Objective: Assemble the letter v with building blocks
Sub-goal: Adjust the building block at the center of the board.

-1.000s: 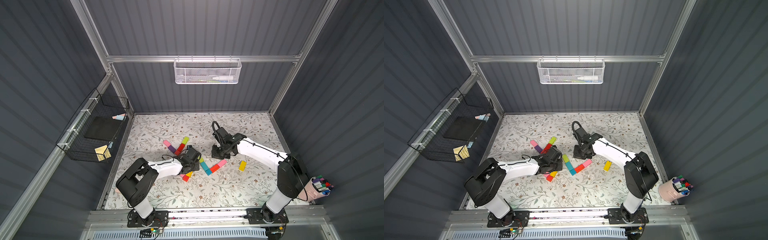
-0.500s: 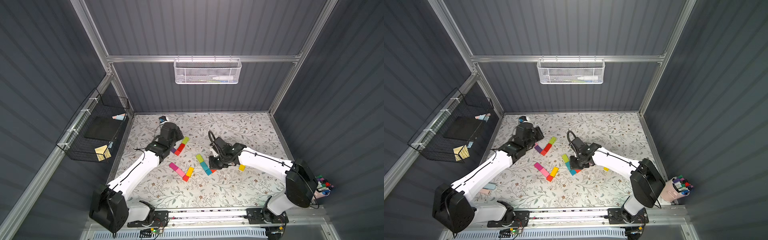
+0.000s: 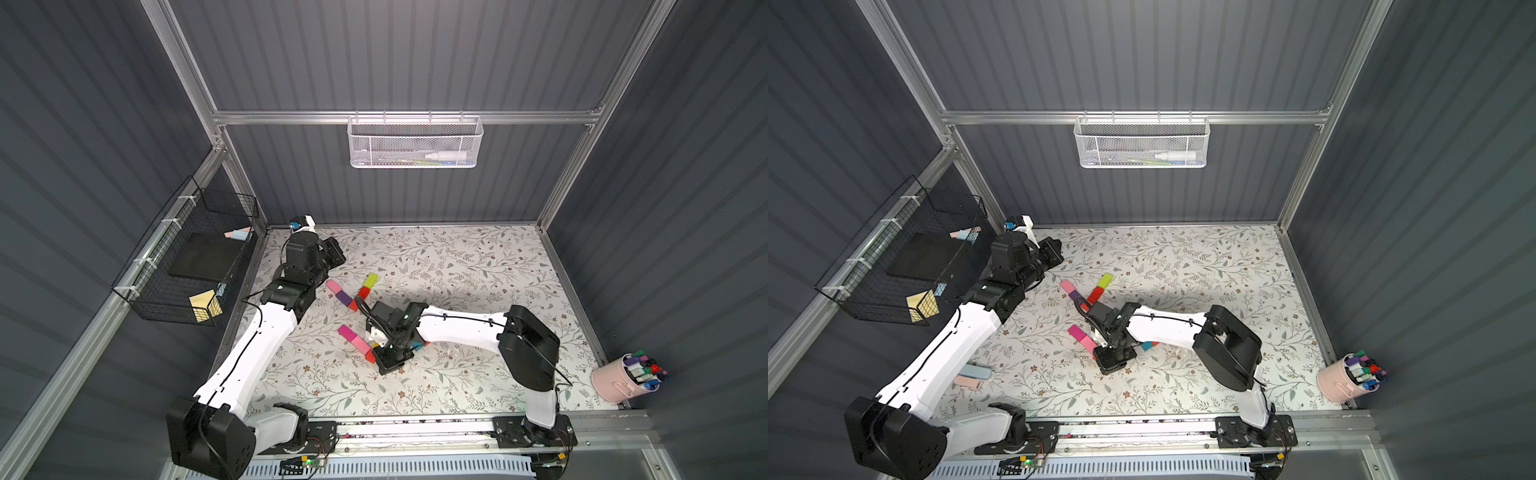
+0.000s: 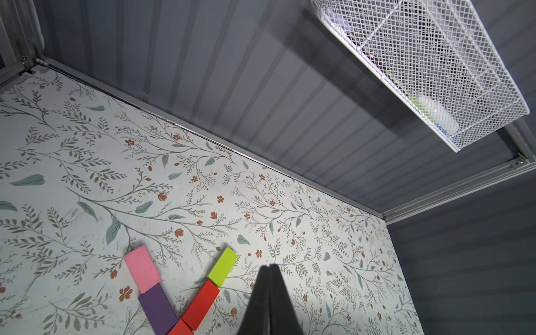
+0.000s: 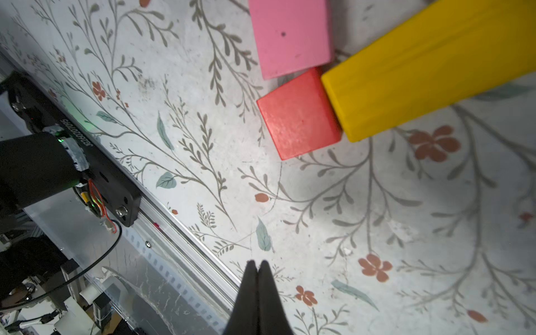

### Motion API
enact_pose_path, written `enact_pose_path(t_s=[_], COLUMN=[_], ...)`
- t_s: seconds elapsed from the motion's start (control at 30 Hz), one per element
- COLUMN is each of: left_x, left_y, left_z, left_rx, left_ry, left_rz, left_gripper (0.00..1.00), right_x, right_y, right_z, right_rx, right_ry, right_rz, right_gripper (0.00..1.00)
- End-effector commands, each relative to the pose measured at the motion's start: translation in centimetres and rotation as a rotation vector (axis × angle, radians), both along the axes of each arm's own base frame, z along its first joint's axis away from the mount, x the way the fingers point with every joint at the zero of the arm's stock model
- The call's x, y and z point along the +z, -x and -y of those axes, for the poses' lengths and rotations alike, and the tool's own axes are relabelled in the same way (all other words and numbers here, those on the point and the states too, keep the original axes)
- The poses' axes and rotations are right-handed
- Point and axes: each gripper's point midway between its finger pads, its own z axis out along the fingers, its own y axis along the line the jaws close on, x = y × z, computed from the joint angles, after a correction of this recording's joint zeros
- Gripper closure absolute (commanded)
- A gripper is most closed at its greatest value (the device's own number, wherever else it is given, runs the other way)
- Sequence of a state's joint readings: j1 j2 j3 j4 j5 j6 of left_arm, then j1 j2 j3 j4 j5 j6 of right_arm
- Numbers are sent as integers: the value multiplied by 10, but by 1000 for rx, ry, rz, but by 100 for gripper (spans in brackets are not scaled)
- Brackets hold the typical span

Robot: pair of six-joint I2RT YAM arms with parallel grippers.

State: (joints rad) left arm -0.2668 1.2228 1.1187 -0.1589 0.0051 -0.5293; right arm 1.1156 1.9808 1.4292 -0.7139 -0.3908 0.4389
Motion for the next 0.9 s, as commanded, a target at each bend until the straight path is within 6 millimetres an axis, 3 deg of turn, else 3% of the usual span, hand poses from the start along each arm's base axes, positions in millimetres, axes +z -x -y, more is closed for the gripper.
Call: enact_pose_path(t_s=[0.0, 0.3, 0.87], left_x=[10, 0, 1], left_y=[6, 4, 2], left_z=[-1, -3, -14], left_rx=[-26, -31, -18], left_ry=[-8, -20, -28], left_rz=[30, 19, 26], left_gripper=[93, 93, 93], right_x=[0, -17, -36], right_y=[3, -12, -12], right_z=[5, -1, -12], right_rx=[56, 80, 179], right_ry=[57, 126, 120], right_rz=[13, 138, 154], right_gripper=[100, 100, 100])
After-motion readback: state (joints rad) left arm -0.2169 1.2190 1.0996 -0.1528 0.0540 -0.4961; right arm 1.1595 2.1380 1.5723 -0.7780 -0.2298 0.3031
